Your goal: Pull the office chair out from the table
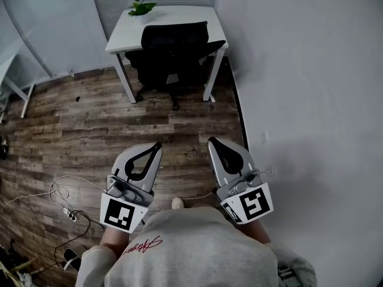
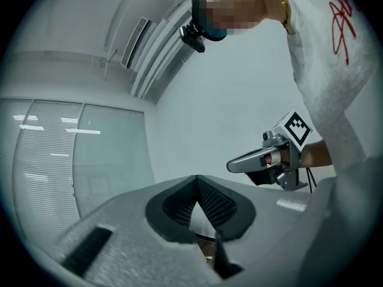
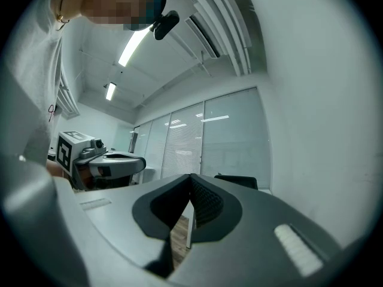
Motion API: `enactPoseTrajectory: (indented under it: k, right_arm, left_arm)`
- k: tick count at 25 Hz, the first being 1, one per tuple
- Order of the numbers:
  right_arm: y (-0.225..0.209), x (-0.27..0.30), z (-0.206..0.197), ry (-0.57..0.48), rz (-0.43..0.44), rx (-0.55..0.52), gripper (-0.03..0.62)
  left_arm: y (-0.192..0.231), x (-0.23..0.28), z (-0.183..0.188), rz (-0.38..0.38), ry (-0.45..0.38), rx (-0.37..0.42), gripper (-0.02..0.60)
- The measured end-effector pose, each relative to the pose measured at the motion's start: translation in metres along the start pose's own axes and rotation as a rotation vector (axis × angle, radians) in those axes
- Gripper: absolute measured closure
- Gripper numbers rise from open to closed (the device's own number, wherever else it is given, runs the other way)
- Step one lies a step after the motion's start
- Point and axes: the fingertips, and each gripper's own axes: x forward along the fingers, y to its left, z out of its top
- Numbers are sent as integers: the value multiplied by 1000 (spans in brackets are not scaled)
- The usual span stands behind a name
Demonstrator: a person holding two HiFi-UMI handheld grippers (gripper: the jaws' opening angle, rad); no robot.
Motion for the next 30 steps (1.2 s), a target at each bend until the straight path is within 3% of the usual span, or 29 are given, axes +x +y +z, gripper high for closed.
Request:
enactPoseTrajectory:
  k: [15,30]
  right_arm:
    - [-1,7,-1,-9,21,1,592]
    - [-4,-4,2,3,-34,-2,592]
  left_arm:
    - [1,-3,-7,22,16,5,588]
    - [-4,-2,-2,-38,3,10,588]
